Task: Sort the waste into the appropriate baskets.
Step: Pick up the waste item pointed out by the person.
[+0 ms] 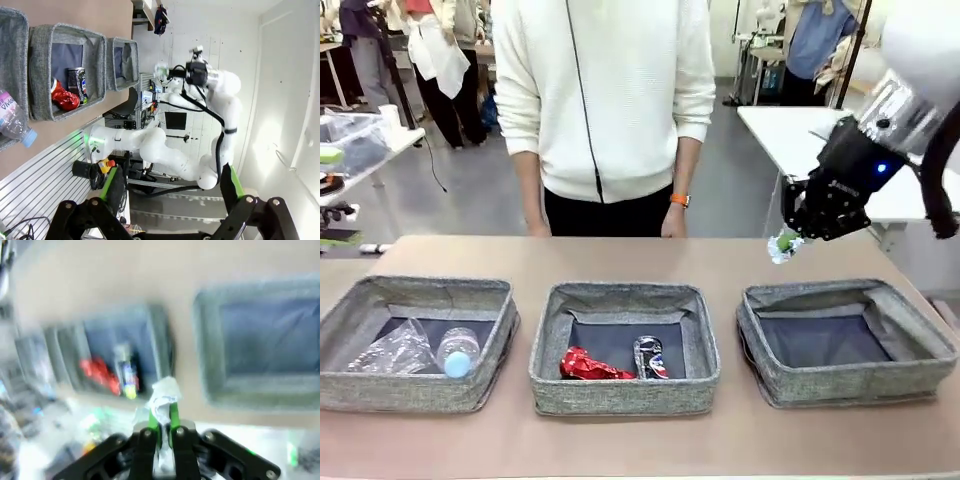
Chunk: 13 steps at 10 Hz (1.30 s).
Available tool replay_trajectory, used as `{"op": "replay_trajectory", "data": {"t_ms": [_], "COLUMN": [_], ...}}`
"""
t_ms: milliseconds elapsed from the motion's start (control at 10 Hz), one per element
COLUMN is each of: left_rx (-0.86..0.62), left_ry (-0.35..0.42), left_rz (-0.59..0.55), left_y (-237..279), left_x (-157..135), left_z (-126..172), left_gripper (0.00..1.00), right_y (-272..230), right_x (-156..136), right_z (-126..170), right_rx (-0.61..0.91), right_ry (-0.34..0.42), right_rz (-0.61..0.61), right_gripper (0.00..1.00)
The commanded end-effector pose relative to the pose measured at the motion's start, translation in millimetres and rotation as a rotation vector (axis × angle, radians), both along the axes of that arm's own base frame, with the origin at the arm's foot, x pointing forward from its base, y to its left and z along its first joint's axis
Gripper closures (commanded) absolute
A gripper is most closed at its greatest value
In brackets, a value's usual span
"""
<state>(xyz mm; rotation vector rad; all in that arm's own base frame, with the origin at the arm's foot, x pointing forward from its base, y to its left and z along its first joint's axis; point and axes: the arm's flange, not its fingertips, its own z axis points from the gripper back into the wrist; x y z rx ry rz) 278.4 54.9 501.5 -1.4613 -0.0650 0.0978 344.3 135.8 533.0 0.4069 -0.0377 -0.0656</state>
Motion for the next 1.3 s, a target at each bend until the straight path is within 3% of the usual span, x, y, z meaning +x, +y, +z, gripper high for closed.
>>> {"op": "replay_trajectory", "data": {"t_ms": [0,100,300,400,500,700,900,1100,1200], "left_rx": [-0.008,-0.008,-0.008,-0.008,-0.008,-0.008,-0.008,-0.008,-0.008], "left_ry": [-0.018,-0.018,-0.018,-0.018,-0.018,-0.018,-0.018,-0.018,-0.018], "left_rz": [-0.004,-0.004,-0.004,-0.004,-0.004,-0.004,-0.004,-0.004,-0.004], "left_y": [0.1,0.1,0.1,0.1,0.1,0.1,0.1,0.1,0.1], "left_x": [-0.3,-0.3,-0.3,-0.3,-0.3,-0.3,-0.3,-0.3,-0.3], "left_z": [1.1,1.1,1.1,1.1,1.1,1.1,1.1,1.1,1.1], "left_gripper": [0.00,0.00,0.00,0.00,0.00,0.00,0.00,0.00,0.00], "right_y": [30.2,0.0,0.0,17.9,39.8,121.1,204.8,258.9,269.5], "right_x": [12.3,0.0,0.0,-12.3,-8.4,2.4,5.4,-3.6,-7.8], "right_z": [-24.6,0.0,0.0,-2.4,-4.0,64.5,145.9,205.7,226.6], "right_rx": [-0.017,0.000,0.000,-0.006,0.055,-0.151,-0.339,-0.433,-0.472], "right_ry": [0.064,0.000,0.000,0.036,0.040,0.096,0.090,0.028,-0.018], "right_rz": [0.222,0.000,0.000,0.079,0.125,0.222,0.357,0.375,0.321], "right_gripper": [1.00,1.00,1.00,0.92,0.92,0.92,0.92,0.92,0.92]}}
